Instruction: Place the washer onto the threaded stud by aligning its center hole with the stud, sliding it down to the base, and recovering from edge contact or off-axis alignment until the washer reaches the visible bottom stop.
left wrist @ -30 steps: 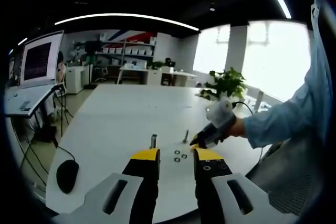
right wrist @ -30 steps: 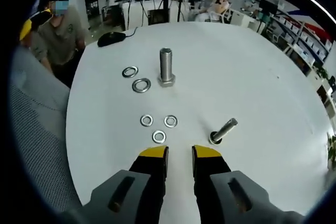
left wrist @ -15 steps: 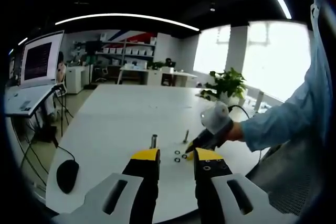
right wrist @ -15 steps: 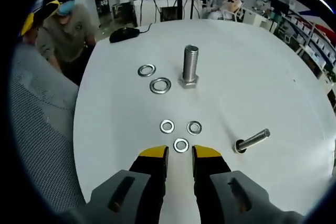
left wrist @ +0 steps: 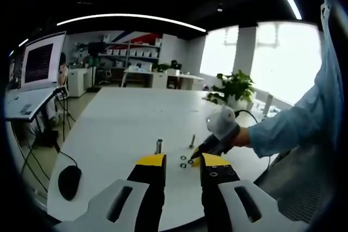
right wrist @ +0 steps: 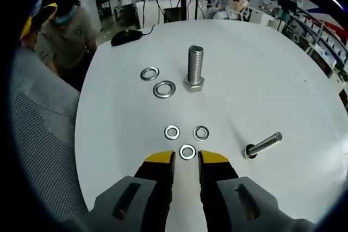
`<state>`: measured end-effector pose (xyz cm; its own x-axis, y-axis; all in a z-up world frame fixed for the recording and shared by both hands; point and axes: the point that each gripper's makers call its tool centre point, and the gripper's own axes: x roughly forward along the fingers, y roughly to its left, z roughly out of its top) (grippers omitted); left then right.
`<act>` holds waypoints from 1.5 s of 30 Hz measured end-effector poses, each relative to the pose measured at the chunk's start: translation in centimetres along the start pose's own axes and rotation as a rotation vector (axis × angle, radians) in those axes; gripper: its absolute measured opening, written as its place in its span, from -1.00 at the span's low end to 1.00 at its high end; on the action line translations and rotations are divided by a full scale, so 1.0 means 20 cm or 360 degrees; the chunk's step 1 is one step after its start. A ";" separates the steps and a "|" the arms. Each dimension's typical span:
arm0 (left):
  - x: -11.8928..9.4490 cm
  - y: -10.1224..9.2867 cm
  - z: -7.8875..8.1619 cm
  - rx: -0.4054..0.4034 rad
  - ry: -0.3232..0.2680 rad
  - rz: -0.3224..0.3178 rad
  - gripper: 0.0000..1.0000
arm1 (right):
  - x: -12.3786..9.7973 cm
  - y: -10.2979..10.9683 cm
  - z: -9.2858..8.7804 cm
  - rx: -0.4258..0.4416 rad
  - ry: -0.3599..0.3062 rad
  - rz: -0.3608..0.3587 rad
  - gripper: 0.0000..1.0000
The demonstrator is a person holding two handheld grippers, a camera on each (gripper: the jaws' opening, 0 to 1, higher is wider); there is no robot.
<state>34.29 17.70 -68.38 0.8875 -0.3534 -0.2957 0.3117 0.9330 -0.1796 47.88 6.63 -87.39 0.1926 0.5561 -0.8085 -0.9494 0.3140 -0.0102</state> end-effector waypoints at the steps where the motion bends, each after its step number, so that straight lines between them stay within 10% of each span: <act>1: 0.00 0.00 0.00 0.0000 0.0000 0.0000 -0.55 | 0.00 0.00 0.00 0.0002 -0.0002 -0.0001 -0.61; 45: 0.00 0.00 0.00 0.0002 -0.0004 -0.0005 -0.56 | -0.18 -0.16 0.11 -0.0012 -0.0125 -0.0184 -0.72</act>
<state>34.31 17.63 -68.32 0.8873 -0.3564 -0.2928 0.3151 0.9319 -0.1796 50.88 5.36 -83.09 0.3194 0.5751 -0.7531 -0.9215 0.3739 -0.1053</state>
